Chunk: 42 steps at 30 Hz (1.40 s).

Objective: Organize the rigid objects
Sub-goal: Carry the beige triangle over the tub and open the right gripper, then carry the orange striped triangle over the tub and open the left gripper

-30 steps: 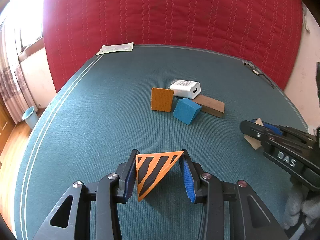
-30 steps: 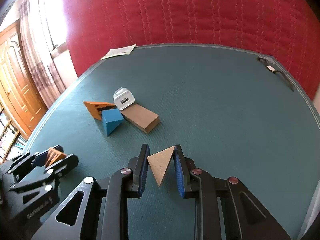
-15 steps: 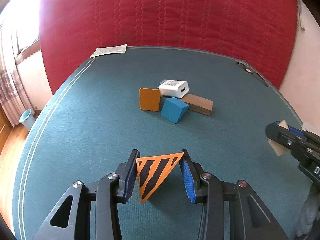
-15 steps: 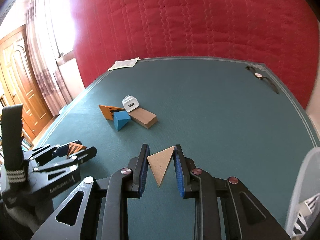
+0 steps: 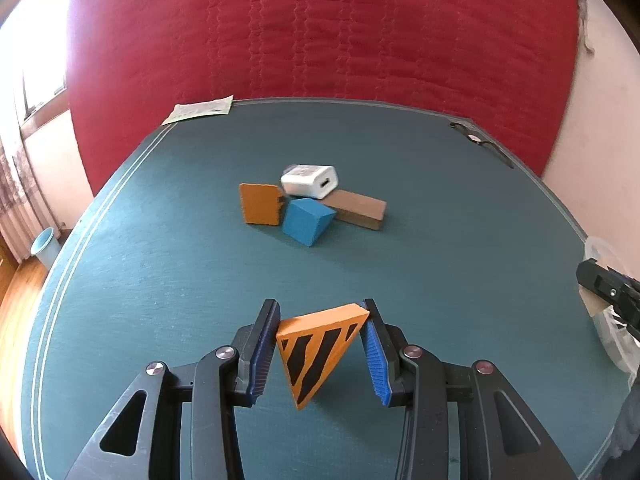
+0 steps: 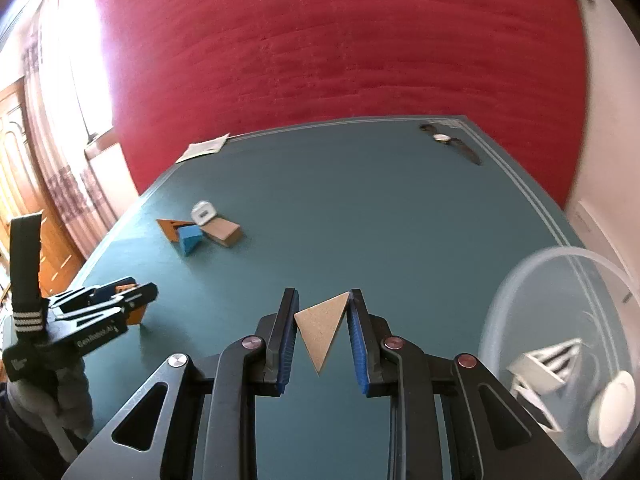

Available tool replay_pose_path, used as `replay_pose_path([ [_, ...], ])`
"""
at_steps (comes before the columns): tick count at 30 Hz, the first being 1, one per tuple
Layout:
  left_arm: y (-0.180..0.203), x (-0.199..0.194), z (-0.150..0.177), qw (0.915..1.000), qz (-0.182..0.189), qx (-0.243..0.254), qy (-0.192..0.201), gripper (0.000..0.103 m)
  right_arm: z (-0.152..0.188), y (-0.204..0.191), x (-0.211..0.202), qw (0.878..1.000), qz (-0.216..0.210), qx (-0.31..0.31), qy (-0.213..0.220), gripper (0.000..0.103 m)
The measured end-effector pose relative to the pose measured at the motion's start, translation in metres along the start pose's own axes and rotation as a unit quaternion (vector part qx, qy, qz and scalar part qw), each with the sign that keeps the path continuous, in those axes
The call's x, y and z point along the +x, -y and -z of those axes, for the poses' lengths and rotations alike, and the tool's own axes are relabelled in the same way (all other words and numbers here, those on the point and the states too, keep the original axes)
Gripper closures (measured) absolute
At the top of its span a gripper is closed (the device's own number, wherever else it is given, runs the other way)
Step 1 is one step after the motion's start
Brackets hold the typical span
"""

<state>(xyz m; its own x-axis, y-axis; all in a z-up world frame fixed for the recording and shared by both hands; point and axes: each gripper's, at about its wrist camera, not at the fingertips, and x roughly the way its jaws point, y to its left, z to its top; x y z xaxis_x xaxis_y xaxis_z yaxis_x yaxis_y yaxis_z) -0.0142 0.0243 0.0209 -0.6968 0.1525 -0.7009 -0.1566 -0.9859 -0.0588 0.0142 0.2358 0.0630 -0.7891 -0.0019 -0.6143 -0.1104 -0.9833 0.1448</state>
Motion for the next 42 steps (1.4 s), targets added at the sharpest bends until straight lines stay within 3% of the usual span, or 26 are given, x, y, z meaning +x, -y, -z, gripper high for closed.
replay_pose_path([
  [12,0.009,-0.004,0.006,1.0000,-0.004,0.003,-0.002,0.063,0.013,0.073,-0.047,0.995,0.075,0.065,0.030,0.078],
  [23,0.013,0.001,0.012,0.9998,-0.011,0.004,-0.016,0.063,0.032,0.123,-0.065,0.985,0.128,0.112,0.024,0.077],
  [25,0.014,0.002,0.010,0.9998,-0.009,0.003,-0.018,0.061,0.035,0.127,-0.066,0.985,0.128,0.114,0.021,0.077],
  [27,0.016,0.004,0.007,0.9998,-0.009,0.003,-0.019,0.056,0.036,0.128,-0.066,0.985,0.128,0.116,0.018,0.070],
  [29,0.018,0.005,0.005,0.9998,-0.009,0.005,-0.016,0.047,0.037,0.130,-0.067,0.985,0.126,0.120,0.018,0.066],
  [40,0.026,0.029,-0.008,0.9991,-0.019,0.031,-0.023,0.047,0.039,0.131,-0.065,0.985,0.118,0.124,0.016,0.059],
  [42,0.027,0.031,-0.009,0.9990,-0.016,0.034,-0.025,0.053,0.040,0.131,-0.065,0.986,0.115,0.123,0.017,0.058],
])
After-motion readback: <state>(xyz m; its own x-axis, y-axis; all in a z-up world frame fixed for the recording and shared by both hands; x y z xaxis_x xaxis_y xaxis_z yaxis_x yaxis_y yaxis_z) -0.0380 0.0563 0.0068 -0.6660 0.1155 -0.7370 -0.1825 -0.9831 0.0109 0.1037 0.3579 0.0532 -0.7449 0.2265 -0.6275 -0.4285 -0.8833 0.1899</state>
